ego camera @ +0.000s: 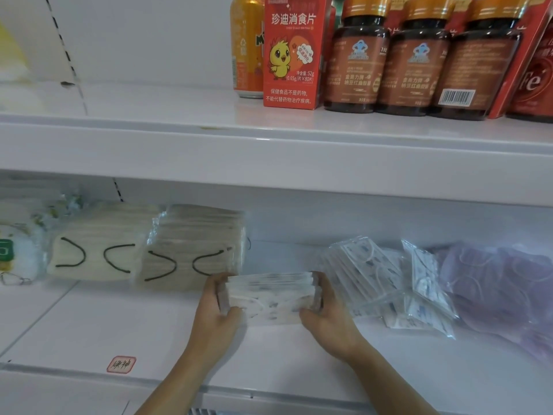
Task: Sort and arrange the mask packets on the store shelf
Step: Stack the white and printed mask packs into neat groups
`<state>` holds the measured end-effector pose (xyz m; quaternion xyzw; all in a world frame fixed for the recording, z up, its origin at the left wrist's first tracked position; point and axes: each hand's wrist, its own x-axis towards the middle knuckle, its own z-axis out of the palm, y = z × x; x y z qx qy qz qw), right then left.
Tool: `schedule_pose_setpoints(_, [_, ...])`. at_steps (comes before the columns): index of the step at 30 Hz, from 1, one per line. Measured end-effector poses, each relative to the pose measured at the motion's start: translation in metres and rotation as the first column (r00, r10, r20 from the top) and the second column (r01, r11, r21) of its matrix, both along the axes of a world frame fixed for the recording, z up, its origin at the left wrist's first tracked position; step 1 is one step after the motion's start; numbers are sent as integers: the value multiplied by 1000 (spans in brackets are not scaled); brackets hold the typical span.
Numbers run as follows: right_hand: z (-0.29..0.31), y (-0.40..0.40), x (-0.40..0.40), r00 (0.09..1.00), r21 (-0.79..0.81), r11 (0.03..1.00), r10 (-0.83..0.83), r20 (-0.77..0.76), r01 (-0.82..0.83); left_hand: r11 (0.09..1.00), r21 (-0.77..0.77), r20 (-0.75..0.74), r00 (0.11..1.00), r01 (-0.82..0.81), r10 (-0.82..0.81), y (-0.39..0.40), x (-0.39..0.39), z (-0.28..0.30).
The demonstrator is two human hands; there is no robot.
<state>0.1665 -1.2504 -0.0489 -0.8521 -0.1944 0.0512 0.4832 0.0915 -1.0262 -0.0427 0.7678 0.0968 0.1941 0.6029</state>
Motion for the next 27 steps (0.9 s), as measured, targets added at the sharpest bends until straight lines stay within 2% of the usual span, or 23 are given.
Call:
schedule_pose_setpoints(2, [-2, 2, 1, 999, 52, 998, -27, -27, 28, 1000, -13, -4, 1000, -25, 25, 2, 1, 0])
schedule_pose_setpoints(9, [0, 6, -2, 995, 63, 998, 3, -102, 3, 1000, -15, 54, 998, 27, -26, -10, 5, 5])
schedule_pose_setpoints(13, [-6, 6, 5, 992, 111, 993, -35, -120, 49, 1000, 15, 39, 999, 21, -22, -5, 9, 1])
schedule_pose_setpoints(17, [-13, 4, 35, 986, 215, 964, -142, -88, 158, 997, 63, 8, 999, 35, -35, 5, 14, -6])
schedule_pose_setpoints(21, [-2, 6, 72, 955, 285, 912, -292, -52, 294, 975, 208, 50, 996, -81, 72, 21, 11, -8])
schedule_pose_setpoints(23, [6, 13, 90, 950, 290, 907, -308, -38, 306, 943, 314, 60, 993, -111, 97, 32, 12, -9])
schedule_pose_setpoints(27, [9, 34, 120, 932, 226, 905, -358, -58, 361, 858, 514, -5, 1000, -4, 8, 47, 12, -12])
